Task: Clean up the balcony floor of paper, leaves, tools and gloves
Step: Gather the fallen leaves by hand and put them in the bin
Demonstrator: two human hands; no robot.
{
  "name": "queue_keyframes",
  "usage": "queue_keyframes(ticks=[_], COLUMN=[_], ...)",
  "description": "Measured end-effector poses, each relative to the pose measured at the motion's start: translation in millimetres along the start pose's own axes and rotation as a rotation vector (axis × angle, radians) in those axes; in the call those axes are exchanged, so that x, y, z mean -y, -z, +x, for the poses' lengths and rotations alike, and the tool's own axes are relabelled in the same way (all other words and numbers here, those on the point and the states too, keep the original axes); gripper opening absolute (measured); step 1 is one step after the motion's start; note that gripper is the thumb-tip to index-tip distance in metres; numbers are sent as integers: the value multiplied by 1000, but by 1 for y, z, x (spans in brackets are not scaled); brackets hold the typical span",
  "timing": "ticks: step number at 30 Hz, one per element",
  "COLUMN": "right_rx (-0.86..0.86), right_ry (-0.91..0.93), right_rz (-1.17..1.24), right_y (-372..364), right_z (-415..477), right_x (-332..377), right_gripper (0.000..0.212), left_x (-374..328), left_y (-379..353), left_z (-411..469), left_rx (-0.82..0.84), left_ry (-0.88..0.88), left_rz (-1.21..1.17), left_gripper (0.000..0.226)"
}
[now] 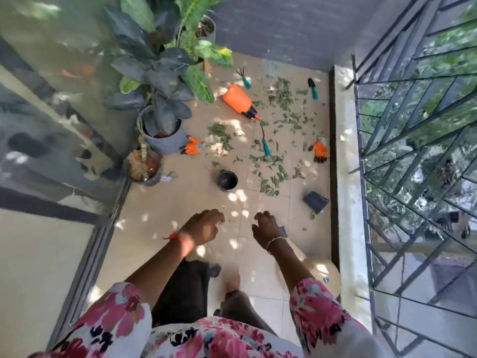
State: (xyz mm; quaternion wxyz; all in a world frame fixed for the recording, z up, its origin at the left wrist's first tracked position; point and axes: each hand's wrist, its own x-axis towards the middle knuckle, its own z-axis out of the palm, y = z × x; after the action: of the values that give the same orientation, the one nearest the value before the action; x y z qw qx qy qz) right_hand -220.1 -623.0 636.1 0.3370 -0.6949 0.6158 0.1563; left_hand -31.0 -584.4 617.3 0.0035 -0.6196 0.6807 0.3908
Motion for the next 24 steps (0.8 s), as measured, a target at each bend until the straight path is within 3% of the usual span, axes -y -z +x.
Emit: queue_keyframes(ticks=[12, 24], right_rx=[-111, 87], right_ry=[-280, -95], right_rz=[321, 445], right_y=[53, 37], right_z=[111, 297], right_x=[55, 88], right_gripper=[34, 39], left_x=[93, 156], left_y=[123, 114], left_z=[128, 240], left_rx=[202, 124], left_ry=[-80, 99], left_rz=[107, 3], left_gripper=[38, 37])
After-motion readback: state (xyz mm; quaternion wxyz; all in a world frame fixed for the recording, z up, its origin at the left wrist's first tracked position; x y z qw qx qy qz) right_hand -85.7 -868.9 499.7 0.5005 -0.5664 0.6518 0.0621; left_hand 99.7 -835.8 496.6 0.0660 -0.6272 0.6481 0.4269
